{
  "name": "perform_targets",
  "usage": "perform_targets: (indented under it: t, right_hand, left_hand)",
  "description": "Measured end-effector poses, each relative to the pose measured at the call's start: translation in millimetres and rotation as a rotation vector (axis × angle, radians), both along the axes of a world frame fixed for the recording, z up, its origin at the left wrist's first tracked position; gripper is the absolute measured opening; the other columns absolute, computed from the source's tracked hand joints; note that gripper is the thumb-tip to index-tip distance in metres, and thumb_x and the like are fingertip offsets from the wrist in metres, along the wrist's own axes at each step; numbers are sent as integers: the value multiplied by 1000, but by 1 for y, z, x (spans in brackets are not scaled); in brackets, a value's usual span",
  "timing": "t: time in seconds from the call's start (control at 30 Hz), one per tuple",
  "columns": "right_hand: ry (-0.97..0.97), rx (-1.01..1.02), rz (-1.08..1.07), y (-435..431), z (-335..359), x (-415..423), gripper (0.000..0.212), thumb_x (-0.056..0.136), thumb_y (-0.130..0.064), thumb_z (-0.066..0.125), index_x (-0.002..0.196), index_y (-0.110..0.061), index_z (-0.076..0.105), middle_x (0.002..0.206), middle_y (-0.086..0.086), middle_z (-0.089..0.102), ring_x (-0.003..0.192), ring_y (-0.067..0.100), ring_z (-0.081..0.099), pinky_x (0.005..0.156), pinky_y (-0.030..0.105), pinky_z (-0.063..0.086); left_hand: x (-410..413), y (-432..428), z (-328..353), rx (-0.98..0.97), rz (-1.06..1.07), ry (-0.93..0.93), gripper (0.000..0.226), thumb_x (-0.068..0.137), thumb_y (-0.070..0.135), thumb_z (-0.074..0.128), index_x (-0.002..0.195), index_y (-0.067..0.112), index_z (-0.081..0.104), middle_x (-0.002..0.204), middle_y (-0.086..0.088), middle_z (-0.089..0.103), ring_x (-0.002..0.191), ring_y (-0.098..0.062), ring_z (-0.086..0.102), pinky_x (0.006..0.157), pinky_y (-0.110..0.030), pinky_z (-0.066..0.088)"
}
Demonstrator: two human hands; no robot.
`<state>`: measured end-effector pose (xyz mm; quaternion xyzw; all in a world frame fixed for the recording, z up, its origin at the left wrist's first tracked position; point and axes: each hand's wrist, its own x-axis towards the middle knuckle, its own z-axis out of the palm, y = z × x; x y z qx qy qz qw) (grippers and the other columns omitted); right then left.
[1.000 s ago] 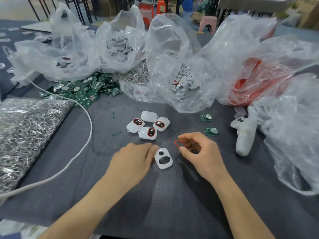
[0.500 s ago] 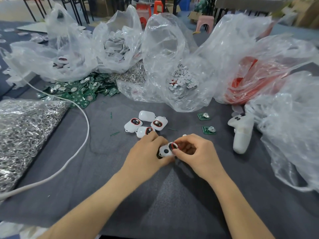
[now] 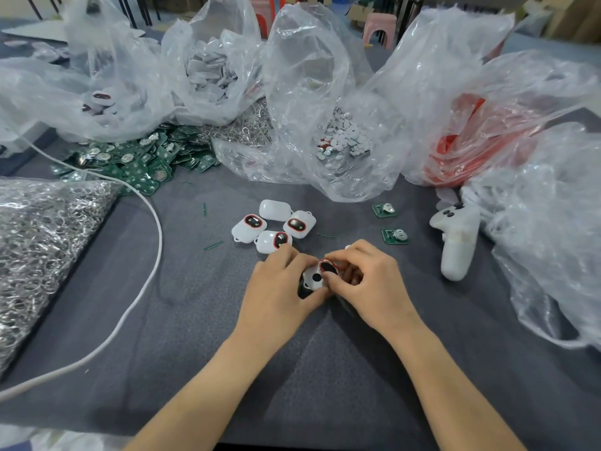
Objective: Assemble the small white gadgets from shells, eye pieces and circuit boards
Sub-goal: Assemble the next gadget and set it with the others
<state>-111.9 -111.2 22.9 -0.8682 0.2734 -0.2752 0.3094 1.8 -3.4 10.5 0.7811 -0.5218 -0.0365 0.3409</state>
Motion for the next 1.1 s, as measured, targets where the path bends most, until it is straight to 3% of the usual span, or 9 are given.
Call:
perform_targets:
  t: [0.37,0.57,0.87,1.1]
  right_hand:
    - [16,42,3,-3,2,-1,18,72,-11,82,87,-8,73,77,-9,56,67,1,54,63,11,41]
    - [-3,82,2,-4,0,-1,22,72,-11,82,92,-8,74,79,-10,57,72,-5,55,67,6,38]
    - [-25,88,-6,-2,1,-3,23,71,-14,83,92,-9,75,81,0,64,71,-1,55,66,9,40]
    - [-30,67,0,-1,-1,-1,28,72,-14,82,98,-10,75,83,-4,59,76,-4,54,70,6,37]
  left_hand:
    - [0,2,2,27,-5,-7,42,79,41,73,116,23,66,98,3,56,91,-16,56,77,-35,42]
    - [1,2,1,51,-12,-3,41,80,43,72,116,26,65,99,5,54,90,-14,55,79,-33,41]
    - [2,3,1,53,-4,11,39,79,44,72,114,27,65,101,6,54,87,-15,56,80,-34,42]
    - [3,3,-1,43,2,26,38,78,40,74,113,27,66,100,6,53,87,-14,55,79,-29,39]
